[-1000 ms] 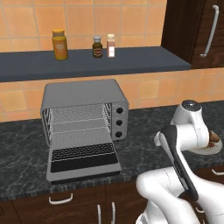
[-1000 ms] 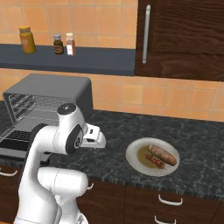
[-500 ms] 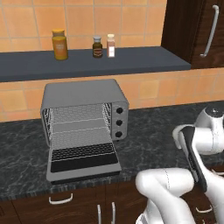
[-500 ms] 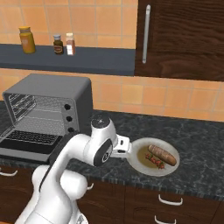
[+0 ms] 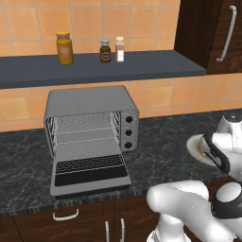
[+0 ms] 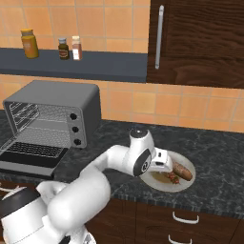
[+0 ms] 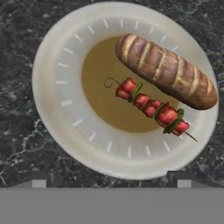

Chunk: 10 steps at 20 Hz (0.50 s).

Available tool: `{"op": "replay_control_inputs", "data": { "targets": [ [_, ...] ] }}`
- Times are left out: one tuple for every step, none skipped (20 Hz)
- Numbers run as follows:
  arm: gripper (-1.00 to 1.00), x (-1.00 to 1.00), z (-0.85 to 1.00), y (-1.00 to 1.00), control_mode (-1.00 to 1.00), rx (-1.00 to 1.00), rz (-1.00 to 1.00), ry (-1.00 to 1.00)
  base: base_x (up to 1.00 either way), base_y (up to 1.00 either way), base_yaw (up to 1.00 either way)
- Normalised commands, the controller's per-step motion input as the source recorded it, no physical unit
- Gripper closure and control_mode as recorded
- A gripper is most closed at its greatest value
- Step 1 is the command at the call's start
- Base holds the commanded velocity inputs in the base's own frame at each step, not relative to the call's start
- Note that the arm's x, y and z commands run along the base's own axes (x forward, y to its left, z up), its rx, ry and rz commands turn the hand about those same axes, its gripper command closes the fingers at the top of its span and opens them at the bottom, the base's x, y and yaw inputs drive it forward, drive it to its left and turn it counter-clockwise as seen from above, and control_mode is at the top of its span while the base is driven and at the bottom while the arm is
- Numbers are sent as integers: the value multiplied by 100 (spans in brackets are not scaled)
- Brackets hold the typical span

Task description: Pick up the kebab skewer and baguette bread, and place them inside the toaster oven. Close the toaster oven door and start by setting the timer.

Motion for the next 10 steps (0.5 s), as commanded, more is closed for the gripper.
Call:
{"op": "replay_control_inputs", "data": {
  "targets": [
    [-100,41,0,-100,-100,1,0,2,0,0,0],
    [-100,34,0,-100,-100,0,0,2,0,0,0],
    [-100,12,-23,-94,-100,4,0,8,0,0,0],
    [-100,9,-29,-99,-100,7,0,10,0,0,0],
    [-100,9,-31,-94,-100,6,0,6,0,0,0],
    [-100,9,-29,-100,-100,6,0,5,0,0,0],
    [-100,7,-24,-100,-100,7,1,1,0,0,0],
    [-100,0,-31,-100,-100,5,1,0,0,0,0],
    [-100,0,-44,-80,-100,2,1,0,0,0,0],
    [-100,6,-36,-44,-100,0,7,0,0,0,0]
  ]
}}
